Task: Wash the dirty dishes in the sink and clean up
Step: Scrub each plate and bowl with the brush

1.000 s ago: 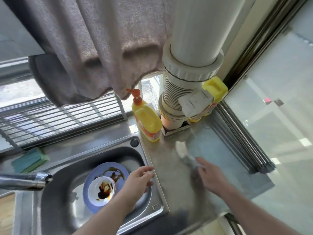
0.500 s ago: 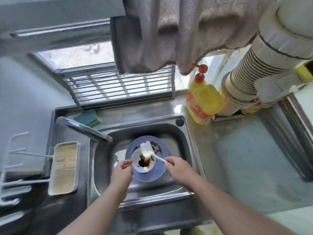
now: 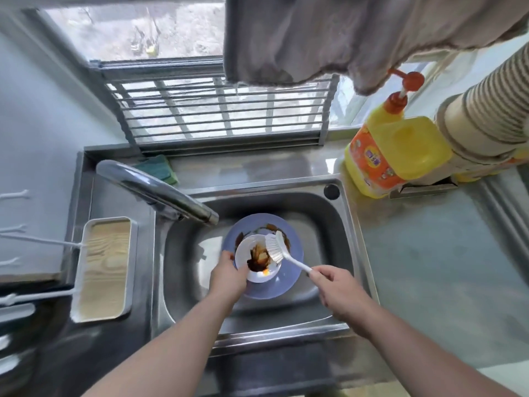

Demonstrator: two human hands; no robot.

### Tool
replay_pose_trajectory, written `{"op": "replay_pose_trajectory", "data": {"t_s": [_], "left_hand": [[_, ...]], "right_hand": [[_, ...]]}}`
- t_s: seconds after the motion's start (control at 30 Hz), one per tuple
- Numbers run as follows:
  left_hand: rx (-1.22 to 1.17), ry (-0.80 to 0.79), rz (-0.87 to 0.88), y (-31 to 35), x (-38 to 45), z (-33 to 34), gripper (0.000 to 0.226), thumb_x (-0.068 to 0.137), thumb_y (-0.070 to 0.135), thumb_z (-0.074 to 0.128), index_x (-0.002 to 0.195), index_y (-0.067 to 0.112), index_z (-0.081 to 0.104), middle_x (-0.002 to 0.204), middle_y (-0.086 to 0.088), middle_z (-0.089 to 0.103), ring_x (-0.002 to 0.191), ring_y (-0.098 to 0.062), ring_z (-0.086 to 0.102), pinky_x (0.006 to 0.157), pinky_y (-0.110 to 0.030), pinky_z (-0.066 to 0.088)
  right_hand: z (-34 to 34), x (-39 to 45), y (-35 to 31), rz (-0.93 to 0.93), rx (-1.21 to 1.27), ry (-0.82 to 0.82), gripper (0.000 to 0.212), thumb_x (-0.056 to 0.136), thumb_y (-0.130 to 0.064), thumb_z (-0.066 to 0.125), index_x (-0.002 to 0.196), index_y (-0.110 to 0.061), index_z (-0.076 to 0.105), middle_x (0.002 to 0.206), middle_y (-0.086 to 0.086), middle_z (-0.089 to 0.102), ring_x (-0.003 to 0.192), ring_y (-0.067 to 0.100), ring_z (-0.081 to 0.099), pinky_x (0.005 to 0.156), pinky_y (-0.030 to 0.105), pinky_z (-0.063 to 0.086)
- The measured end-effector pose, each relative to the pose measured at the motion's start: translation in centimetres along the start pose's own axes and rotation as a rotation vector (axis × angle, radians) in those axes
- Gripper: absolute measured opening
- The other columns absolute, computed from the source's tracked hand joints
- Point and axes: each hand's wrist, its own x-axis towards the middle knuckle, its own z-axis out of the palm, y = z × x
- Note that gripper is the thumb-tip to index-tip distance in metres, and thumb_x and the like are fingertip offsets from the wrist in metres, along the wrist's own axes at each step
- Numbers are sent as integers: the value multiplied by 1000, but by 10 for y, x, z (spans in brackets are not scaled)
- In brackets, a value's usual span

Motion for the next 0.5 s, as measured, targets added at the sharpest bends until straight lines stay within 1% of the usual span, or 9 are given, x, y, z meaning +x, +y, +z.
{"op": "replay_pose_trajectory", "data": {"t_s": [0.07,0.13,0.17,0.23,0.3,0.37,0.43,0.5], "left_hand": [[38,23,11,0,4,2,21,101,30,56,117,29,42,106,-4,64,96,-28,66,75,-37,57],[33,38,16,-2,5,1,21,100,29,58,114,29,43,104,-1,64,93,-27,68,77,-40,62],[23,40,14,-3,5,0,20,100,29,59,113,30,43,103,0,64,91,-27,69,78,-42,64],[-10,36,3,-6,4,-3,21,98,26,60,110,31,44,101,0,64,87,-28,72,75,-44,66],[-65,-2,-20,-8,3,-6,24,98,20,62,114,30,45,102,-4,62,82,-29,74,70,-44,67],[-122,-57,-26,-12,3,-11,28,100,20,65,121,28,47,104,-6,63,79,-28,76,71,-45,67],[-188,-110,-8,-15,2,-19,34,99,24,69,126,28,49,107,-8,66,83,-25,77,76,-44,67],[-284,-97,19,-14,-1,-32,33,100,28,69,128,26,52,114,-8,67,88,-23,77,78,-39,66]], "right_hand": [[2,0,-2,50,117,-31,25,105,-39,53,97,-26,73,59,2,48,49,16,35,48,26,26],[1,-4,-7,80,211,-51,25,106,-36,52,101,-25,73,64,8,43,48,16,30,46,24,23],[0,-6,-10,85,236,-51,24,107,-36,51,103,-26,73,63,8,43,47,16,30,45,23,23],[-1,-9,-14,92,262,-52,23,108,-36,50,108,-28,72,61,6,43,46,16,30,44,23,23],[-3,-10,-17,96,268,-50,23,108,-36,50,110,-27,72,60,5,43,45,15,30,44,22,23],[-4,-12,-20,97,269,-51,23,108,-36,50,111,-26,71,60,5,43,44,15,30,44,22,23],[-4,-14,-25,86,262,-60,24,108,-36,50,112,-25,71,60,5,43,44,15,30,42,22,24],[-4,-18,-32,76,249,-82,25,108,-37,49,112,-25,71,60,3,41,46,14,29,42,24,25]]}}
